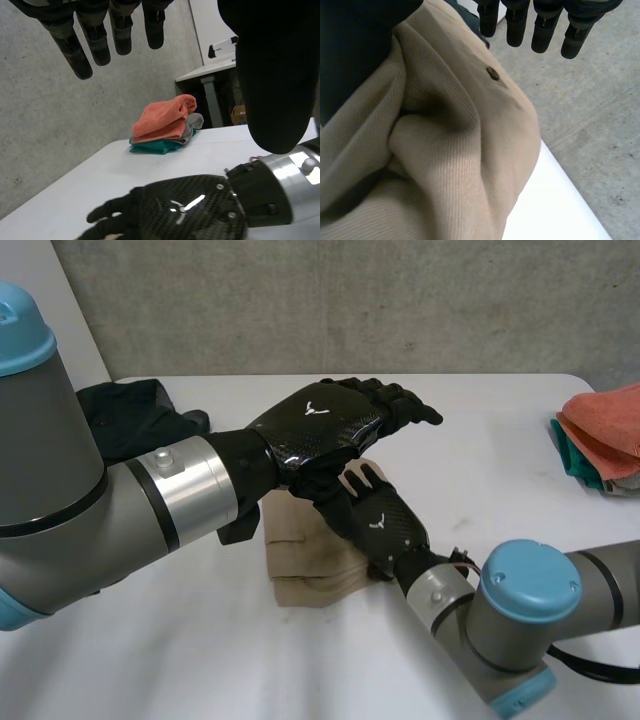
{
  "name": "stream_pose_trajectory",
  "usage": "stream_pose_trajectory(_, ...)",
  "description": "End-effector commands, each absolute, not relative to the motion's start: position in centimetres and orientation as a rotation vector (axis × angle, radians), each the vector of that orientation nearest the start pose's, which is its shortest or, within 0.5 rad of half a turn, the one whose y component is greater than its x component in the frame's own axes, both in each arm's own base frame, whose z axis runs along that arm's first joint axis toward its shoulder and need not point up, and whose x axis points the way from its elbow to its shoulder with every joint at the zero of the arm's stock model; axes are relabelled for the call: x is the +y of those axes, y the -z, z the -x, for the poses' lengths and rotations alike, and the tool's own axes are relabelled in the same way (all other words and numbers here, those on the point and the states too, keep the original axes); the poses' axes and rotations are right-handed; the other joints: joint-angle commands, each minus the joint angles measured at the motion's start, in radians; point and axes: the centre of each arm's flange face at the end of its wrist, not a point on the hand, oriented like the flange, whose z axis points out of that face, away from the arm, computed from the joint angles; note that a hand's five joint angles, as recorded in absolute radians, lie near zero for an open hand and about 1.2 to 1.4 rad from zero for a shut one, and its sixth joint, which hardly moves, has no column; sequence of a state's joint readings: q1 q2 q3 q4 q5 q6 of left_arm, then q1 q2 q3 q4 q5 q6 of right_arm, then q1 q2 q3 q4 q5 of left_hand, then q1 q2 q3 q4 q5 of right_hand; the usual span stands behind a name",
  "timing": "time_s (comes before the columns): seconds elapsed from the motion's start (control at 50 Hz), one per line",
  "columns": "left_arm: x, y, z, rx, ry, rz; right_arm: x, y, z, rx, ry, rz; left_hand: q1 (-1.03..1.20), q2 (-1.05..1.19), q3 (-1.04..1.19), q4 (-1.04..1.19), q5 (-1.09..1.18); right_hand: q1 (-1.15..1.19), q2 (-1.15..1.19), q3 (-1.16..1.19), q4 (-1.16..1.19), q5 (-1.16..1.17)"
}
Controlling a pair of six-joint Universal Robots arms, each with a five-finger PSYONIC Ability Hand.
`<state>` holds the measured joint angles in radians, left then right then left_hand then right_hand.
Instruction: Fold the laundry.
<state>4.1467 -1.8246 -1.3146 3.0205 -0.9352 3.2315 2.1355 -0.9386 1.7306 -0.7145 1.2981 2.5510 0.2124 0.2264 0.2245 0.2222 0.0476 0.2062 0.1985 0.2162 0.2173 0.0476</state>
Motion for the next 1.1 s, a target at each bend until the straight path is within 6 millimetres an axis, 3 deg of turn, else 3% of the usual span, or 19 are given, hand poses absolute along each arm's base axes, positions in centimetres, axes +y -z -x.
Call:
stream_pose_trajectory(0.02,-18.6,-29.5,33.8,-1.549,-1.429,1.087,-25.2,-10.9,-34.3,1.634,2.05,1.38,0.007,-0.007,-0.005,-0.003,-0.003,0.069,0.077,0.059,0.058,0.053)
stream_pose_trajectory(0.08,-18.7,-29.5,33.7,-1.551,-1.431,1.085,-25.9,-11.0,-34.9,1.62,2.062,1.372,0.007,-0.007,-0.005,-0.003,-0.003,0.464,0.472,0.454,0.453,0.448)
stream_pose_trajectory(0.14,-18.7,-29.5,33.7,-1.551,-1.433,1.084,-26.8,-11.6,-35.4,1.612,2.067,1.329,0.007,-0.007,-0.005,-0.003,-0.003,1.188,1.196,1.178,1.177,1.172)
stream_pose_trajectory(0.26,-18.9,-29.8,33.5,-1.549,-1.447,1.08,-28.4,-15.3,-35.9,1.565,2.105,1.152,0.007,-0.007,-0.005,-0.003,-0.003,1.19,1.198,1.18,1.179,1.174)
stream_pose_trajectory(0.32,-19.2,-30.4,33.1,-1.549,-1.471,1.067,-29.5,-19.6,-36.0,1.481,2.171,1.015,0.007,-0.007,-0.005,-0.003,-0.003,1.19,1.198,1.18,1.179,1.174)
stream_pose_trajectory(0.42,-19.3,-31.3,32.6,-1.54,-1.495,1.04,-35.0,-24.8,-31.3,1.468,2.399,0.851,0.007,-0.007,-0.005,-0.003,-0.003,1.19,1.198,1.18,1.179,1.174)
stream_pose_trajectory(0.54,-19.3,-31.8,32.4,-1.539,-1.492,1.01,-38.7,-30.1,-26.8,1.382,2.611,0.714,0.007,-0.007,-0.005,-0.003,-0.003,1.19,1.198,1.18,1.179,1.174)
stream_pose_trajectory(0.62,-19.3,-31.8,32.4,-1.542,-1.486,1.001,-42.2,-33.0,-21.6,1.325,2.786,0.577,0.007,-0.007,-0.005,-0.003,-0.003,1.19,1.198,1.18,1.179,1.174)
stream_pose_trajectory(0.64,-19.3,-31.8,32.4,-1.542,-1.486,1.001,-43.4,-33.9,-19.2,1.305,2.843,0.515,0.007,-0.007,-0.005,-0.003,-0.003,1.19,1.198,1.18,1.179,1.174)
stream_pose_trajectory(0.7,-19.2,-31.7,32.4,-1.541,-1.482,1.003,-44.8,-34.9,-16.0,1.278,2.893,0.448,0.007,-0.007,-0.005,-0.003,-0.003,1.19,1.198,1.18,1.179,1.174)
stream_pose_trajectory(0.72,-19.2,-31.7,32.4,-1.541,-1.482,1.003,-45.8,-35.0,-13.7,1.285,2.909,0.406,0.007,-0.007,-0.005,-0.003,-0.003,1.19,1.198,1.18,1.179,1.174)
stream_pose_trajectory(0.78,-19.1,-31.7,32.4,-1.539,-1.48,1.005,-47.5,-34.1,-9.9,1.322,2.91,0.353,0.007,-0.007,-0.005,-0.003,-0.003,1.19,1.198,1.18,1.179,1.174)
stream_pose_trajectory(0.8,-19.0,-31.6,32.5,-1.54,-1.476,1.006,-48.8,-32.5,-7.3,1.368,2.888,0.336,0.007,-0.007,-0.005,-0.003,-0.003,1.19,1.198,1.18,1.179,1.174)
stream_pose_trajectory(0.86,-18.9,-31.6,32.4,-1.54,-1.473,1.007,-50.3,-29.3,-3.9,1.448,2.828,0.329,0.007,-0.007,-0.005,-0.003,-0.003,1.19,1.198,1.18,1.179,1.174)
stream_pose_trajectory(0.88,-18.8,-31.7,32.5,-1.537,-1.475,1.008,-51.1,-27.3,-2.3,1.485,2.788,0.358,0.007,-0.007,-0.005,-0.003,-0.003,1.19,1.198,1.18,1.179,1.174)
stream_pose_trajectory(0.94,-18.7,-31.6,32.5,-1.53,-1.48,1.009,-51.9,-23.7,-0.9,1.536,2.732,0.409,0.007,-0.007,-0.005,-0.003,-0.003,1.19,1.198,1.18,1.179,1.174)
stream_pose_trajectory(0.96,-18.7,-31.6,32.4,-1.53,-1.48,1.009,-52.3,-21.3,0.1,1.568,2.702,0.438,0.007,-0.007,-0.005,-0.003,-0.003,1.19,1.198,1.18,1.179,1.174)
stream_pose_trajectory(1.04,-18.6,-31.6,32.4,-1.516,-1.492,1.01,-52.2,-16.5,4.5,1.65,2.675,0.467,0.007,-0.007,-0.005,-0.003,-0.003,1.19,1.198,1.18,1.179,1.174)
stream_pose_trajectory(1.1,-18.3,-31.6,32.5,-1.504,-1.495,1.013,-51.8,-14.2,5.5,1.699,2.612,0.501,0.007,-0.007,-0.005,-0.003,-0.003,1.19,1.198,1.18,1.179,1.174)
